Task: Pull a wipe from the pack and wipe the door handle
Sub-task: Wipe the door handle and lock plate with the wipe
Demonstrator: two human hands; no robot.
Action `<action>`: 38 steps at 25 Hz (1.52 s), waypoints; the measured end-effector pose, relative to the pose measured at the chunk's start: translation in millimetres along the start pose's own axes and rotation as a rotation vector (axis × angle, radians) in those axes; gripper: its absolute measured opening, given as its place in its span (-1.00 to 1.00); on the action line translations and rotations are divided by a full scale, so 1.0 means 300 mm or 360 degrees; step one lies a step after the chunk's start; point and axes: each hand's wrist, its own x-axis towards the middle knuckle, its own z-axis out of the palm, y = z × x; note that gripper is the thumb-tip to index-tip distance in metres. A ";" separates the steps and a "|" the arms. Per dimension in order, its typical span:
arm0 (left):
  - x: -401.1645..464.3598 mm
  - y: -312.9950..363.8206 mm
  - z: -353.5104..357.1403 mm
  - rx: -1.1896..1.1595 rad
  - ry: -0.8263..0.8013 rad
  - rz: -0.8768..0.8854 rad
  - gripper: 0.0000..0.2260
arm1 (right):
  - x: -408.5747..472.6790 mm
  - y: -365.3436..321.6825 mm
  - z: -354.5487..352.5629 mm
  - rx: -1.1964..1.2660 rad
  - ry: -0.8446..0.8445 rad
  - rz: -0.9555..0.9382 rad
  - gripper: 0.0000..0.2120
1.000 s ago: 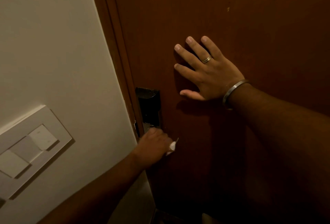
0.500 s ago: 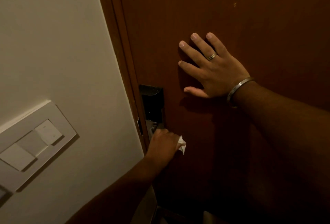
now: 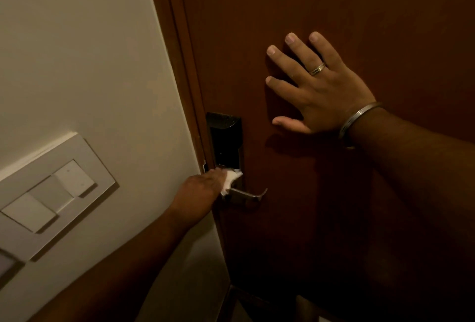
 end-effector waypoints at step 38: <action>0.074 0.012 -0.011 -0.0297 -0.0182 0.0137 -0.61 | -0.007 0.020 0.006 -0.0027 0.0010 -0.0005 -0.25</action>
